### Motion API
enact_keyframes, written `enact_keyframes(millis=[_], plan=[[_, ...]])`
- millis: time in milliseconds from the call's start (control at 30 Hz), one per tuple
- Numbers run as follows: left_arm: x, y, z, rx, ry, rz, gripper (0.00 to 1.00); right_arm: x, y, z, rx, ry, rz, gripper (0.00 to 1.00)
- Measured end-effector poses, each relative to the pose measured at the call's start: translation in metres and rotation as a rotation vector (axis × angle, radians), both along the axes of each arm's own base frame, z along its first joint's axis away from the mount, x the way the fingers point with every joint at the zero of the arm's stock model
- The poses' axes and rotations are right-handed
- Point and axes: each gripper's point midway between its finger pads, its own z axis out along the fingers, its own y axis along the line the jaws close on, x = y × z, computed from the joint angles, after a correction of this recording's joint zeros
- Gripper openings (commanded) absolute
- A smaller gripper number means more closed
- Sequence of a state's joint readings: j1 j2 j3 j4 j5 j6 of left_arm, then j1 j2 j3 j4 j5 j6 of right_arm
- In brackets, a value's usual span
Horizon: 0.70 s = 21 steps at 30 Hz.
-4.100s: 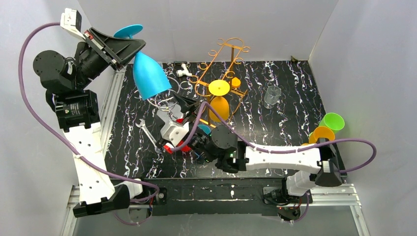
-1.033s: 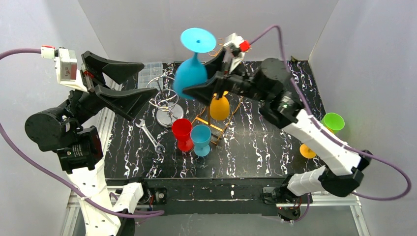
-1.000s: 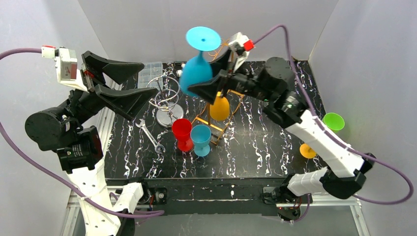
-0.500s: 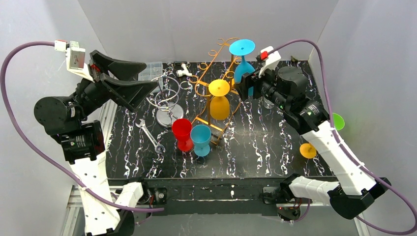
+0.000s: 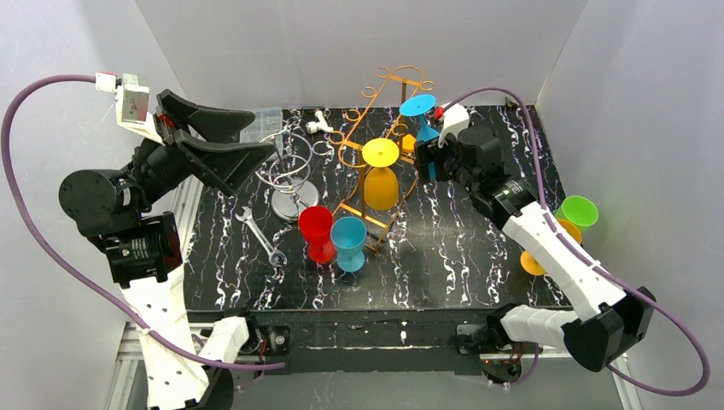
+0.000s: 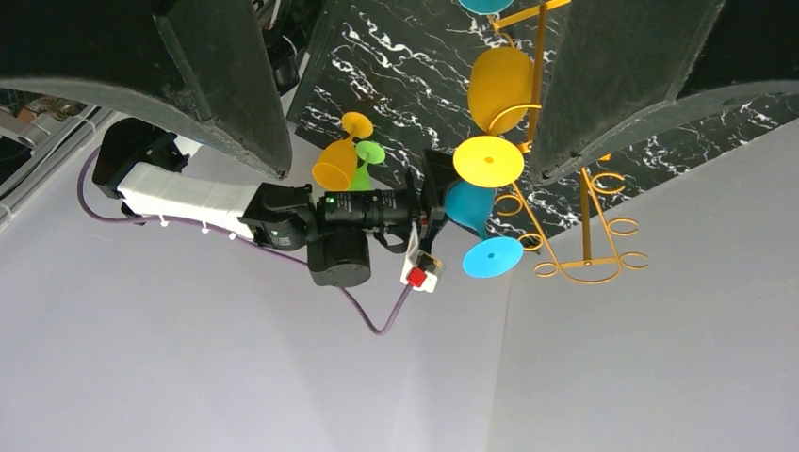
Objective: Place the wine glass upside down on the wine glass rack
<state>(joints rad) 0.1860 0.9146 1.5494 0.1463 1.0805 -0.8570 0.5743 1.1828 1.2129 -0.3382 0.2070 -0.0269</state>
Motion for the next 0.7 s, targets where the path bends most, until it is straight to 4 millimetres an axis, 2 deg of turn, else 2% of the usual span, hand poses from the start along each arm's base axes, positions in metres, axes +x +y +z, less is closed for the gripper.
enact_keyframes(millis=[167,333,700], plan=[[0.0,0.0,0.0,0.0,0.003,0.001,0.98,0.003,0.006,-0.023,-0.001,0.019,0.021,0.82],[0.0,0.0,-0.001,0.002,0.005,0.003,0.98,0.004,0.015,-0.036,0.012,0.03,0.063,0.82],[0.001,0.0,-0.002,0.002,0.01,0.003,0.98,0.002,0.025,-0.036,0.04,0.022,0.112,0.8]])
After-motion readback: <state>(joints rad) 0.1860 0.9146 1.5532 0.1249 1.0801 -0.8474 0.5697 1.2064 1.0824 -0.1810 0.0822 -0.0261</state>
